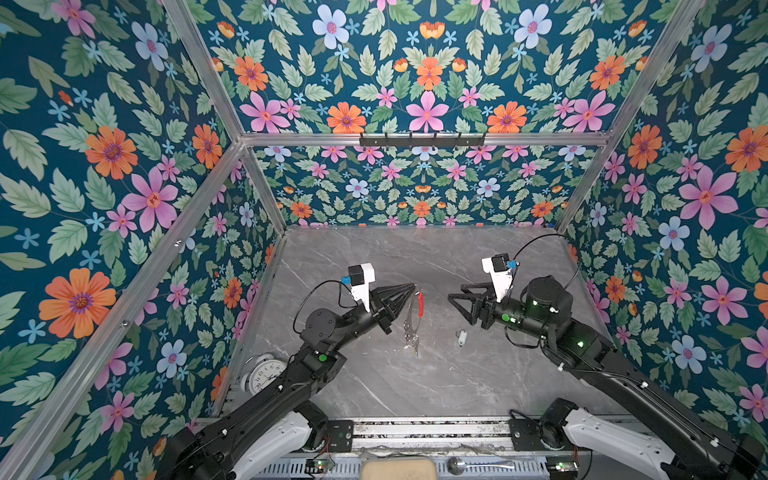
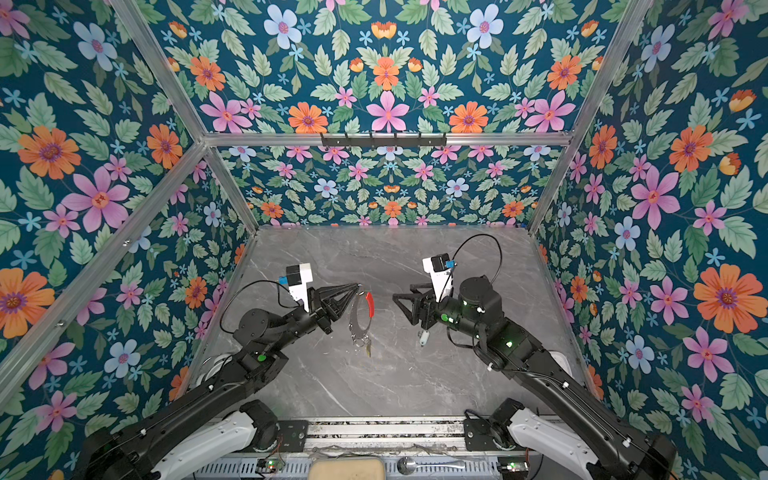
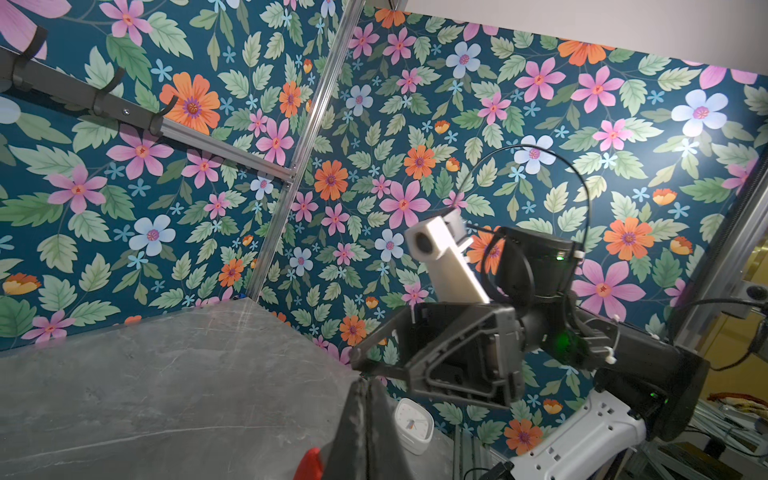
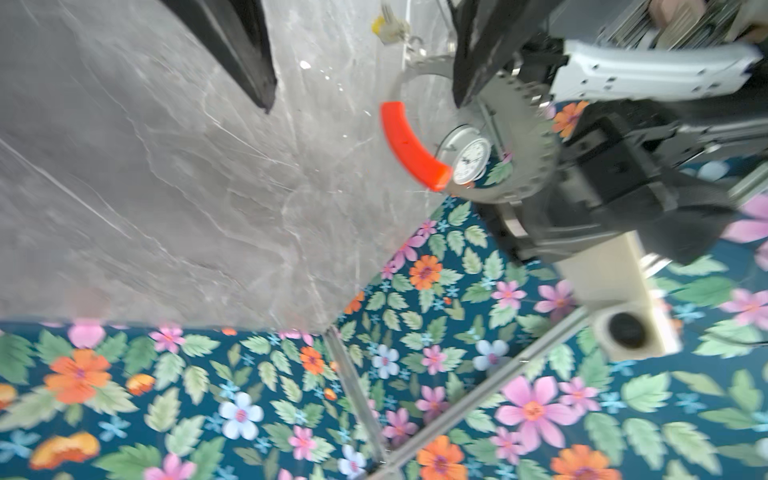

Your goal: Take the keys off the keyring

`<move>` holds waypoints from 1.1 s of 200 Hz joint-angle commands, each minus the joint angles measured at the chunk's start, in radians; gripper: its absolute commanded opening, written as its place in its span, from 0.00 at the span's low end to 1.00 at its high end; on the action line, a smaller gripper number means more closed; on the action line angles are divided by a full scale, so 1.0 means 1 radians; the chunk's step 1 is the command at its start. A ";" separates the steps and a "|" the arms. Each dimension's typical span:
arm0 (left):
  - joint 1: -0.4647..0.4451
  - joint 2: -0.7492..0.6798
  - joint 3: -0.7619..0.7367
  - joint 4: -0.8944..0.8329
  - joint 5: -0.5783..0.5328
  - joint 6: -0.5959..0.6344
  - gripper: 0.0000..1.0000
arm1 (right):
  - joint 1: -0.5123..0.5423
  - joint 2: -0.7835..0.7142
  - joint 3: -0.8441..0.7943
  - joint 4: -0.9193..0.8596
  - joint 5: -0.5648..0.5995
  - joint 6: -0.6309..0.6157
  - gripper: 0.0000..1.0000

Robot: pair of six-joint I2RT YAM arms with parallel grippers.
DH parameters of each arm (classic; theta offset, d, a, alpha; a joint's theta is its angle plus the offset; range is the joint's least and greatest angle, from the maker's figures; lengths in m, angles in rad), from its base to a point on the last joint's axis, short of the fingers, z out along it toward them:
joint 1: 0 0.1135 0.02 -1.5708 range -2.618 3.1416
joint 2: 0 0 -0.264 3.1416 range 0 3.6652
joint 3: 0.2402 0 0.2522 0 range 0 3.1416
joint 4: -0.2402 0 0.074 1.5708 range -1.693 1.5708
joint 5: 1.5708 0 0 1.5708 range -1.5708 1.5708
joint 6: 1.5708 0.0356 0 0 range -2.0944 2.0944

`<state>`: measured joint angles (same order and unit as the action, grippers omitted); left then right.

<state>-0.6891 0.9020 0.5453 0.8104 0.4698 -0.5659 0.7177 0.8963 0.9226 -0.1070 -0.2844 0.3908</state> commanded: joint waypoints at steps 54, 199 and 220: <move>-0.001 0.015 0.034 -0.016 -0.055 0.027 0.00 | 0.188 0.105 0.088 0.008 0.037 -0.132 0.70; 0.000 0.031 0.045 0.003 -0.033 -0.021 0.00 | 0.236 0.272 0.156 0.036 0.172 -0.252 0.34; 0.000 0.035 0.043 0.013 -0.024 -0.029 0.00 | 0.221 0.279 0.163 0.032 0.142 -0.256 0.25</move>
<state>-0.6895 0.9344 0.5854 0.7658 0.4221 -0.5781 0.9516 1.1698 1.0760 -0.0708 -0.1139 0.1543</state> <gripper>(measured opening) 0.050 0.273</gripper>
